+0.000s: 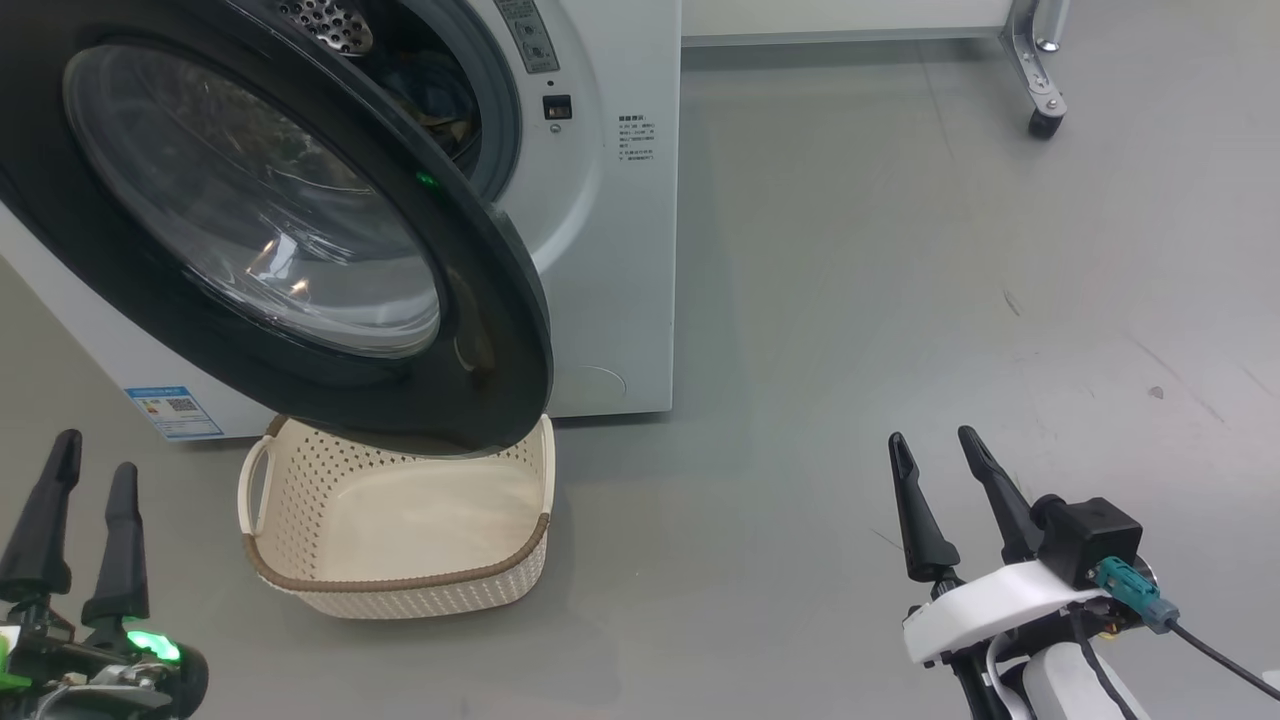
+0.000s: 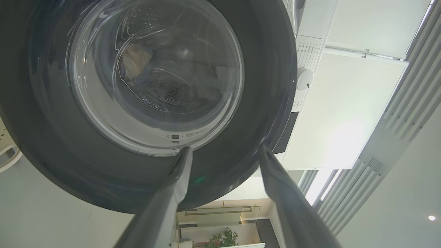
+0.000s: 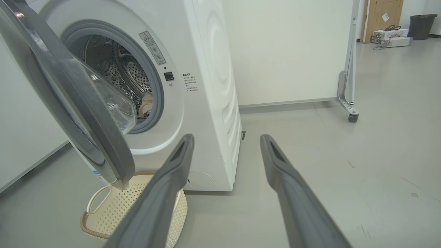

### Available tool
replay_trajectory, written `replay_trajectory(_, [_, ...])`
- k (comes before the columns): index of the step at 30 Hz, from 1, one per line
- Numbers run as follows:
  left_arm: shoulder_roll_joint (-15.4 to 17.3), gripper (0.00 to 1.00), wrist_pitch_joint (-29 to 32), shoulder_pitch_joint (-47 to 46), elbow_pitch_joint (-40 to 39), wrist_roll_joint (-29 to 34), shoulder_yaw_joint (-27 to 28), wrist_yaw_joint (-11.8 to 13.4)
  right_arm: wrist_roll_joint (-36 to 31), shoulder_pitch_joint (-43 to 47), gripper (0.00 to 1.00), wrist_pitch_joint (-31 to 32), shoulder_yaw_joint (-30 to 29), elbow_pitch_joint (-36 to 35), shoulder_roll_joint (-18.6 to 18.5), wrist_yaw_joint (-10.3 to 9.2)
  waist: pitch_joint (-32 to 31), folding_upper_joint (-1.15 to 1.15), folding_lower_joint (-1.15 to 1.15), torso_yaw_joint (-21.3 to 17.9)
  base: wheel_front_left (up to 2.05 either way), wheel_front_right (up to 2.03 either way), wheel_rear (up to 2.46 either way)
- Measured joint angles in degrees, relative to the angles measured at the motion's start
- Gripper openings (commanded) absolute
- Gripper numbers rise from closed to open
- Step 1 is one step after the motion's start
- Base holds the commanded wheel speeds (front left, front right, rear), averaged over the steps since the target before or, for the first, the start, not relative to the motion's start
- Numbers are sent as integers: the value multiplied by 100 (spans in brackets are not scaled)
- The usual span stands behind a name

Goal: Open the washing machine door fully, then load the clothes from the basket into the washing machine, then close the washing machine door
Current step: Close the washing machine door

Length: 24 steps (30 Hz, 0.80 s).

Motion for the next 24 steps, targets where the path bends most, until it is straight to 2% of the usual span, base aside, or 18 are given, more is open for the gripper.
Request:
replay_trajectory(2, [-3,100,-109,13,-136,135,31,0,16,0,100,0,0,-12,0,0,0,0,0,11,0,0,0])
replay_trajectory(4, [-2,100,-218,23,-310,538,84,0,43,0,100,0,-1,-18,1,0,0,0,0,21,0,0,0])
replay_trajectory(8, [-1,100,-437,144,-793,1756,135,0,43,0,100,0,-2,-29,3,0,0,0,0,37,0,0,0])
replay_trajectory(11, [5,100,-601,246,-1049,2507,-12,0,43,0,100,0,1,-43,4,1,5,0,0,43,0,0,0])
replay_trajectory(18, [151,100,-1114,367,-1445,3584,-476,0,43,0,100,0,10,-57,7,1,35,0,0,47,0,0,0])
replay_trajectory(24, [942,100,-1680,609,-1764,5166,-1329,0,42,0,100,0,20,-73,12,1,61,0,0,37,0,0,0])
